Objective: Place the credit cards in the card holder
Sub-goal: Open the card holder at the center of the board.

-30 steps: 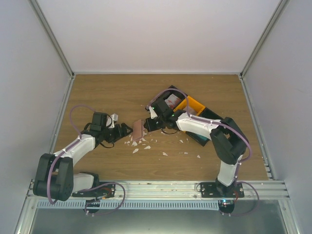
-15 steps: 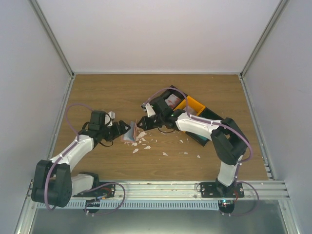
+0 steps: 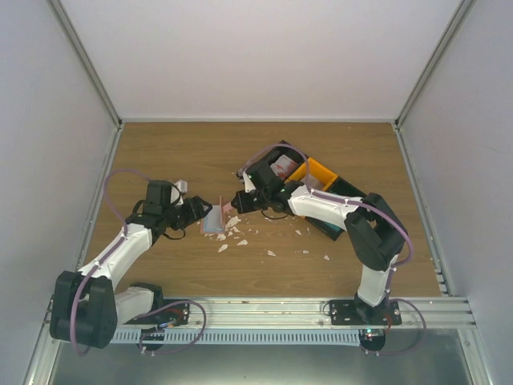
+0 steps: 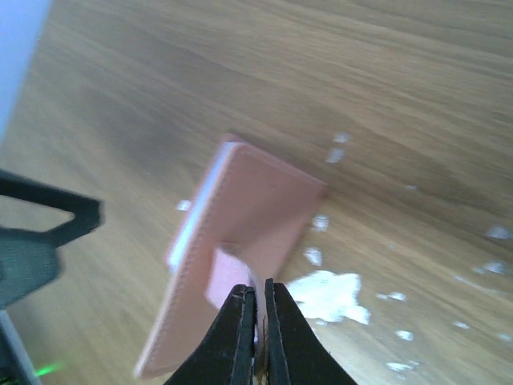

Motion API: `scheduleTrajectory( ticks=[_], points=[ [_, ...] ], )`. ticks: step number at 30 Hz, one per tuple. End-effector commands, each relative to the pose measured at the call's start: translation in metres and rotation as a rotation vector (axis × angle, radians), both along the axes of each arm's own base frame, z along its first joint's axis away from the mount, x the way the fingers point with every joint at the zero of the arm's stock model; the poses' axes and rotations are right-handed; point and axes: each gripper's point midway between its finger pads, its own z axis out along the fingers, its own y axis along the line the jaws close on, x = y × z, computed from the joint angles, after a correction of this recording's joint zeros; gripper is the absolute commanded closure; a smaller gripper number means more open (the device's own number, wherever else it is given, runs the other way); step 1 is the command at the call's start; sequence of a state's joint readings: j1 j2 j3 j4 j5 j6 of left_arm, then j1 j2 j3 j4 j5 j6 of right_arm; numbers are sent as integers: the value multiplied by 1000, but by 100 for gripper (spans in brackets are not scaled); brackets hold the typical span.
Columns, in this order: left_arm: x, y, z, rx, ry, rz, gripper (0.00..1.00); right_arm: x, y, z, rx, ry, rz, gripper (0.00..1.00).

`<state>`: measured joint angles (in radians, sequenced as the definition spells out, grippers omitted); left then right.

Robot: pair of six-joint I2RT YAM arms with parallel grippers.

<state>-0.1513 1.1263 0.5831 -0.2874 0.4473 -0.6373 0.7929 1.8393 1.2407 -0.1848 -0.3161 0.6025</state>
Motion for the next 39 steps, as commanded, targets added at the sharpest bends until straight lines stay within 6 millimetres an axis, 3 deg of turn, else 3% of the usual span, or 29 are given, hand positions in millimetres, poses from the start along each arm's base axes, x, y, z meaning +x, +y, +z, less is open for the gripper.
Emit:
scheduleTrajectory(
  ticks=[1,7,13,20,33,39],
  points=[
    [1,-17,0,-72,-25,-81,35,10,-39,-37,-216,-39,-108,100],
    [0,-27,-14,-111,14,-134,42,13,-65,-58,-337,-52,-164,100],
    [-3,-43,-22,-182,42,-212,43,16,-75,-74,-405,-43,-187,100],
    [-1,-42,-37,-147,84,-203,40,13,-84,-95,-468,-9,-209,99],
    [3,-57,-39,-165,87,-247,32,13,-78,-92,-424,-3,-208,96],
    [11,-36,-27,-33,31,-166,26,13,-86,-97,-452,5,-234,96]
  ],
)
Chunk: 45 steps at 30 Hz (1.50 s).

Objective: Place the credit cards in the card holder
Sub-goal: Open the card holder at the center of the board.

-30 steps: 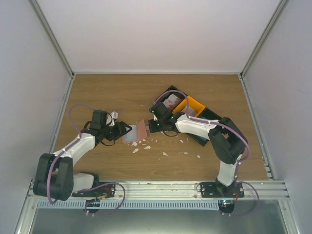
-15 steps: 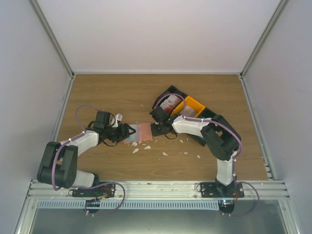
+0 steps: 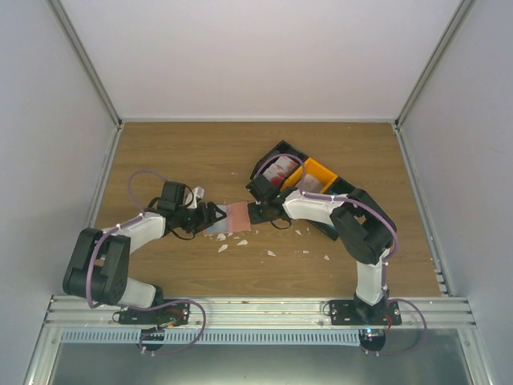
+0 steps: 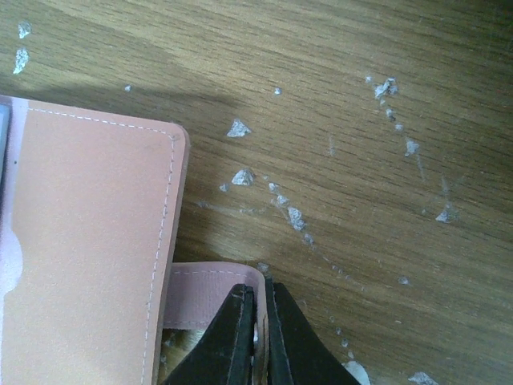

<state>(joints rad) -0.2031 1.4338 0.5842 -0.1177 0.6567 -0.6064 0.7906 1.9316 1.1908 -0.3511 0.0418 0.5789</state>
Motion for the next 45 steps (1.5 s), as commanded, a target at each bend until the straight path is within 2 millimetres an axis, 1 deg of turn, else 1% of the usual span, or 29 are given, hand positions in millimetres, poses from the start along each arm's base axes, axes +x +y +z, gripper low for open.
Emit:
scheduleTrajectory(
  ticks=[1,3,6,9,11,13,19,21,25,30,33,38,39,42,45],
  points=[
    [16,12,26,90,-138,42,25,3,-10,-6,-26,-1,-42,96],
    [16,12,32,84,-159,41,23,3,-11,-6,-32,-7,-39,96],
    [17,9,32,77,-160,21,22,5,-9,-5,-30,-12,-32,96],
    [18,5,26,68,-138,-6,24,4,-7,-5,-22,-12,-27,96],
    [20,9,16,96,-100,17,25,5,-5,-5,-11,-9,-23,96],
    [19,10,10,102,-81,23,25,4,-3,-5,-4,-7,-20,96],
    [16,4,2,79,-53,2,26,3,-1,-6,7,1,-16,96],
    [16,1,4,63,-57,-9,27,3,-1,-6,9,1,-13,96],
    [17,-9,14,6,-84,-45,31,2,2,-3,30,3,-3,96],
    [19,-22,25,-66,-110,-89,36,2,5,6,63,-16,-2,94],
    [19,-31,32,-97,-131,-115,37,3,4,15,84,-35,-12,91],
    [18,-41,35,-111,-138,-153,39,7,-4,28,89,-72,-57,72],
    [18,-44,36,-117,-147,-161,39,7,-7,30,85,-80,-66,70],
    [20,-50,37,-122,-160,-175,39,10,-12,41,85,-111,-90,65],
    [23,-56,35,-112,-160,-168,40,11,-16,50,94,-134,-104,63]
  ],
)
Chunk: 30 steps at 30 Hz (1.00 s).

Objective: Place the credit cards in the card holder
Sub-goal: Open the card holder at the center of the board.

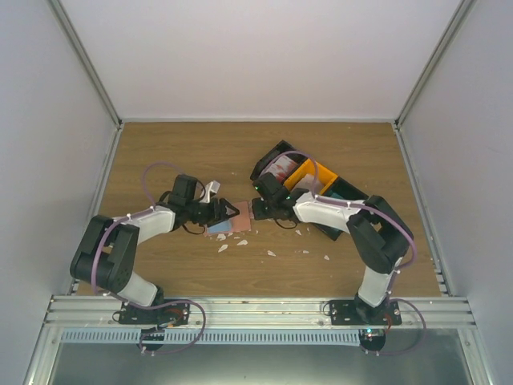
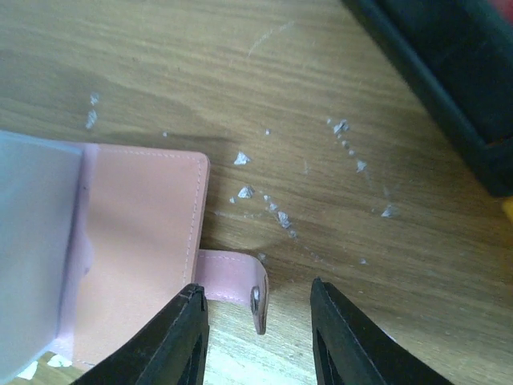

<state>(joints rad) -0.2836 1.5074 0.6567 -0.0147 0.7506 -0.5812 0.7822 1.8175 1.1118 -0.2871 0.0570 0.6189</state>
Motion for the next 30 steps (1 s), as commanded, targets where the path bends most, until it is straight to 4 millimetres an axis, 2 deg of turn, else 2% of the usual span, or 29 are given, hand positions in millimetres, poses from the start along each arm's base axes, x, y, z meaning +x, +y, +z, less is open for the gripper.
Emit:
scheduleTrajectory(
  ticks=[1,10,15,20,23,25,30],
  points=[
    [14,-15,12,-19,-63,-12,40,9,-10,23,22,-69,-56,63],
    [22,-41,-6,86,-93,-33,43,11,-41,34,64,-101,-146,65],
    [23,-43,-32,189,-84,-28,44,7,-41,36,80,-90,-132,64],
    [18,-41,-52,241,-49,-36,44,7,-41,47,97,-105,-109,64],
    [17,-43,-48,233,-56,-47,44,11,-43,62,117,-133,-65,64],
    [21,-46,-35,221,-95,-50,42,15,-48,69,111,-159,-19,64],
    [27,-44,-13,244,-139,-47,41,31,-76,89,91,-186,31,62]
  ],
)
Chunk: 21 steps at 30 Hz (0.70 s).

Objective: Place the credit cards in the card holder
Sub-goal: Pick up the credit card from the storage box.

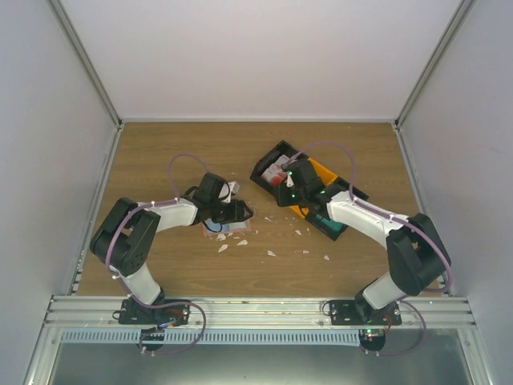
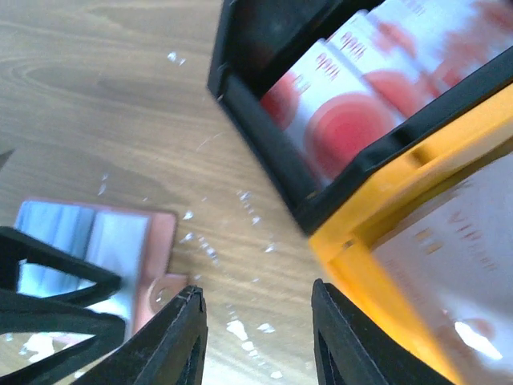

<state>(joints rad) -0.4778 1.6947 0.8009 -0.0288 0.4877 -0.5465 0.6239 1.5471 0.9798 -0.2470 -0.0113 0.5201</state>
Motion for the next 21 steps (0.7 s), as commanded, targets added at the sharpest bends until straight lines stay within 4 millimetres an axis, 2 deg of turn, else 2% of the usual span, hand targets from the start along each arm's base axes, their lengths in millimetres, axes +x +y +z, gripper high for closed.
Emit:
scheduleTrajectory(
  ticks=[1,5,10,14,21],
  points=[
    [13,0,29,25,-102,-4,41,16,-25,24,-31,-50,62,62],
    [15,3,33,41,-118,6,43,31,-64,22,-62,5,35,61],
    [14,6,30,54,-122,11,46,43,-95,15,-122,34,10,61],
    [14,7,32,62,-133,6,48,51,-105,5,-174,63,46,62],
    [14,6,41,52,-155,1,49,57,-99,-8,-202,89,118,61]
  ],
)
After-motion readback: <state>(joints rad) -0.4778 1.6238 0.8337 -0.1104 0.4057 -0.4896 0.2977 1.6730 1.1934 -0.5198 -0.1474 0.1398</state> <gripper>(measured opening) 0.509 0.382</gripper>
